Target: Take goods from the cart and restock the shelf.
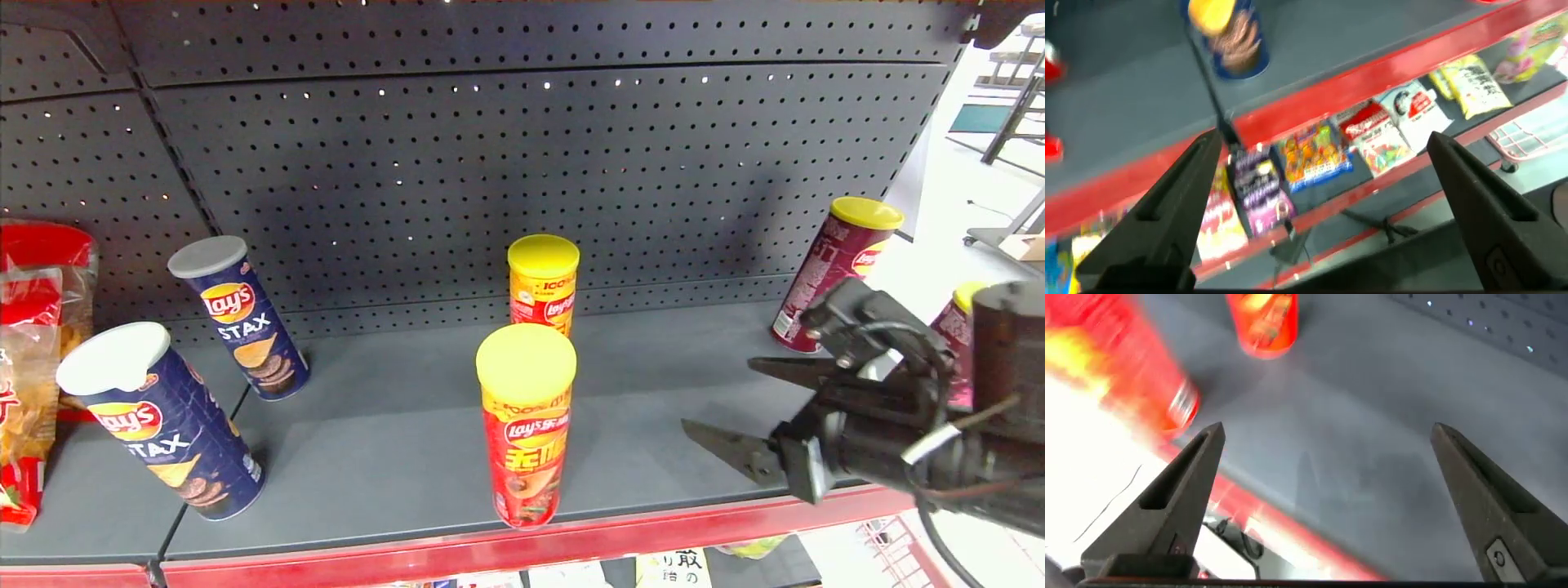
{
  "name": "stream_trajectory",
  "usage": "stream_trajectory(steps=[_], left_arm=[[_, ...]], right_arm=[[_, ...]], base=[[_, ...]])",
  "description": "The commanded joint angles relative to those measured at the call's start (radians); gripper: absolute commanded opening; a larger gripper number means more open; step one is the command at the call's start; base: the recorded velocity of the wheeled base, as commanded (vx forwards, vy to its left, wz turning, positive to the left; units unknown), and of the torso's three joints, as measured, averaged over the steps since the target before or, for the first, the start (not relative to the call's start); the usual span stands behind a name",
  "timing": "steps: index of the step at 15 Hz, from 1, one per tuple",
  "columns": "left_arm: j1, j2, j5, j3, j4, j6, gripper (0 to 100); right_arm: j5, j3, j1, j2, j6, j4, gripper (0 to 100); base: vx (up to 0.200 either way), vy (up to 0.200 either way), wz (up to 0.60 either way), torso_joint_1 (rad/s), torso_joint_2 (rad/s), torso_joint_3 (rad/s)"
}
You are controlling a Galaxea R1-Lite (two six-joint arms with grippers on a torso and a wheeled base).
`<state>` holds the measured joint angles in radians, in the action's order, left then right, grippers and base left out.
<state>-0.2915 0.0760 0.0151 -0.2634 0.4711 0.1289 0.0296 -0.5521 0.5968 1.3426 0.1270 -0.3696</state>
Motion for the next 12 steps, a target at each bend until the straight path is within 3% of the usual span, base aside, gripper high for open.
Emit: stream_trajectory(steps=[1,5,6,8,10,12], left_arm=[[0.000,0.042,0.009,0.020,-0.034,0.011,100],[0.000,0.125,0.014,0.036,-0.117,0.012,100],[0.000,0.196,0.045,0.036,-0.175,0.032,100],[0.000,0.416,0.140,0.030,-0.396,0.101,100],[-0.005,0.666,0.197,0.001,-0.640,0.176,100],[-0.083,0.840,0.194,-0.073,-0.767,0.184,100]], right_arm=[[0.006,0.218,0.032,-0.342,0.005,0.006,100],[0.093,0.365,-0.052,-0.668,0.008,0.034,100],[0.122,0.386,-0.094,-0.758,0.008,0.084,100],[0.131,0.391,-0.184,-0.916,0.005,0.279,100],[0.128,0.383,-0.233,-1.036,0.005,0.428,100],[0.144,0.400,-0.236,-1.114,0.008,0.462,100]], base=[[0.000,0.000,0.00,0.000,0.00,0.000],[0.000,0.000,0.00,0.000,0.00,0.000],[0.000,0.000,0.00,0.000,0.00,0.000],[0.000,0.000,0.00,0.000,0.00,0.000],[0.000,0.000,0.00,0.000,0.00,0.000],[0.000,0.000,0.00,0.000,0.00,0.000]])
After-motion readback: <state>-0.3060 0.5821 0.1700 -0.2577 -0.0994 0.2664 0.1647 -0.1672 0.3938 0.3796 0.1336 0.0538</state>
